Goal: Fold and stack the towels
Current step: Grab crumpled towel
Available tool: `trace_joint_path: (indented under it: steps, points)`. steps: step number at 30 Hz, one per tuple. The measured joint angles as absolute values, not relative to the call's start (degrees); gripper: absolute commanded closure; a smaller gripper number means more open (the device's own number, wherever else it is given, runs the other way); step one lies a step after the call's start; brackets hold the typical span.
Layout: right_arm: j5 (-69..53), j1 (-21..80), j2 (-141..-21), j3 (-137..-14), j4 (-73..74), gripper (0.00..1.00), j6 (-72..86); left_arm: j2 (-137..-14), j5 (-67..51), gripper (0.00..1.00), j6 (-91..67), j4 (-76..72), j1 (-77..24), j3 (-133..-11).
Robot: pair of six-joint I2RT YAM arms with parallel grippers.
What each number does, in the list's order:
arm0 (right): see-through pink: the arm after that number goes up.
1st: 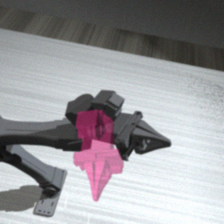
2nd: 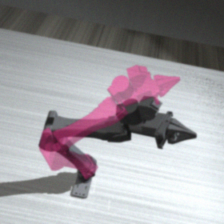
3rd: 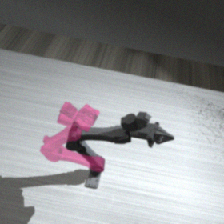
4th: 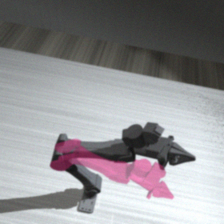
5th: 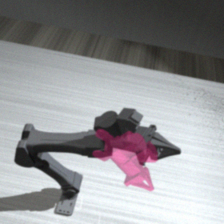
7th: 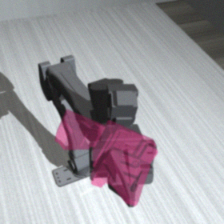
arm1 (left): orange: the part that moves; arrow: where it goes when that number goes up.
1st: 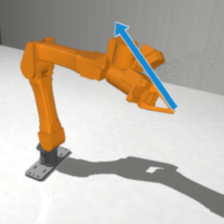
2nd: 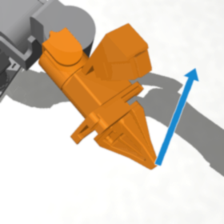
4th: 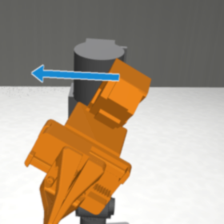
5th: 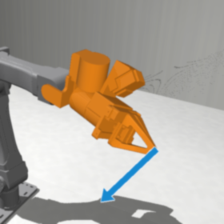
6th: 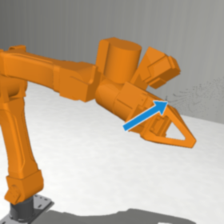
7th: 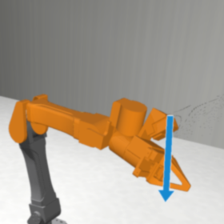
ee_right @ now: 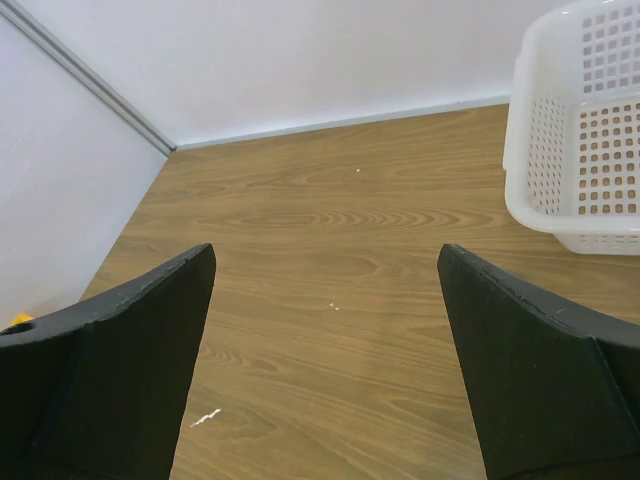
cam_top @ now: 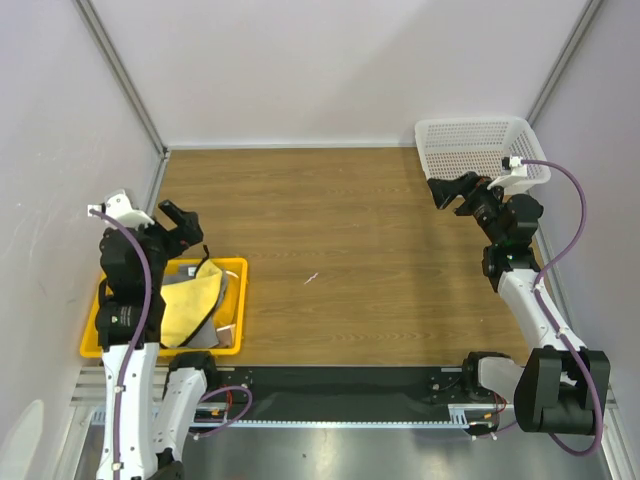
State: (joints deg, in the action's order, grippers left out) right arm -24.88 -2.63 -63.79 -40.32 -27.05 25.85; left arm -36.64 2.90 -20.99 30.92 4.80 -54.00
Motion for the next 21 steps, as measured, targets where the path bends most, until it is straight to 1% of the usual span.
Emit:
trace_joint_path:
  steps: [7,12,17,21]
  points:
    - [-24.91,-2.63,-63.81,-40.32,-27.05,0.0,25.85,-35.22,6.15,0.0,-23.05,31.62,4.8,-54.0]
    - [-24.91,-2.63,-63.99,-40.36,-27.05,0.0,25.87,-35.51,7.42,0.0,-26.52,34.7,4.8,-54.04]
    - [-24.93,-2.63,-64.25,-40.58,-27.07,0.0,25.89,-38.85,13.65,0.0,-33.91,42.24,4.8,-55.57]
    - [-24.91,-2.63,-64.25,-40.6,-27.07,0.0,25.87,-40.86,19.27,0.0,-42.87,48.93,4.8,-54.04]
